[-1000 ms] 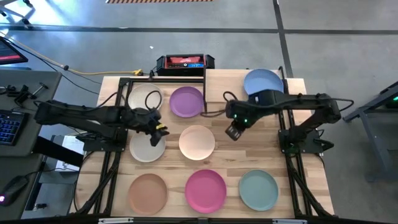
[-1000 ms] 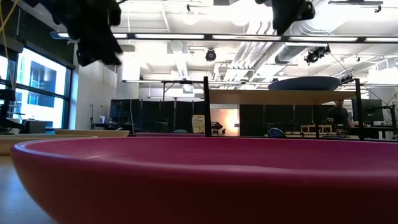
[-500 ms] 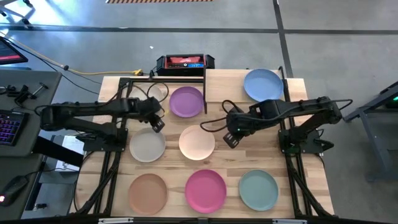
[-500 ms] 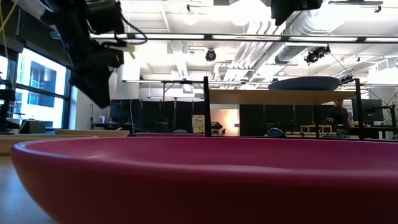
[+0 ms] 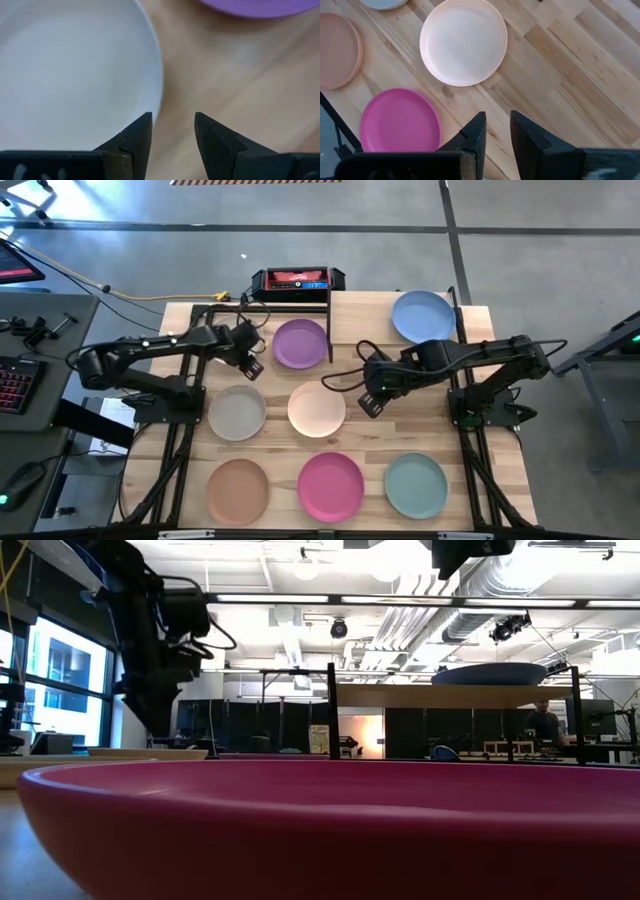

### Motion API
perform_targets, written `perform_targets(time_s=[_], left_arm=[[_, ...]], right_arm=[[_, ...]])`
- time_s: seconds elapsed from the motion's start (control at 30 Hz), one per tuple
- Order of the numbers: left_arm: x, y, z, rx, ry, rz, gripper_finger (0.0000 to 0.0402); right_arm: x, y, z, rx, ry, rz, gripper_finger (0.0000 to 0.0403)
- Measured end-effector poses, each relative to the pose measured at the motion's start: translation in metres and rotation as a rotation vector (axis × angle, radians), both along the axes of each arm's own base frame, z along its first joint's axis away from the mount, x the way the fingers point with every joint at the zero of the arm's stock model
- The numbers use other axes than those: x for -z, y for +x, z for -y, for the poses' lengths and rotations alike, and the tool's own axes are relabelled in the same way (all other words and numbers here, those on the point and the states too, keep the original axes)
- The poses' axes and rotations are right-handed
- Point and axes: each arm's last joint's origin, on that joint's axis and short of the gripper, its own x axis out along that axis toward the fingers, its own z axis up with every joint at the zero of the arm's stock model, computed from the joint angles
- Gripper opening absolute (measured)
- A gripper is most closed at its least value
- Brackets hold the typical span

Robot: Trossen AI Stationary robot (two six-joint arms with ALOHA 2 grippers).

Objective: Place and stack plates onto a shelf
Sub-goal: Stack the white plate on top of the blue plate on the shelf

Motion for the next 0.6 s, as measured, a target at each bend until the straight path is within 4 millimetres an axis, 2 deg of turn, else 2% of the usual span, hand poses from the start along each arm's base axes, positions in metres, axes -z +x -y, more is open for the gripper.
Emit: perform_targets(time_s=[0.17,0.6], left_arm=[[0.01,-0.001,-0.009,-0.021,-0.025,-0.049,0.0138],[0.036,0.006,-0.018,-0.014,-0.048,-0.164,0.0138]], right_arm=[[0.0,0.0,0.0,-0.014,-0.006,-0.001,0.0067],[0.0,0.0,0.0,-0.022,-0.009,-0.002,0.0067]])
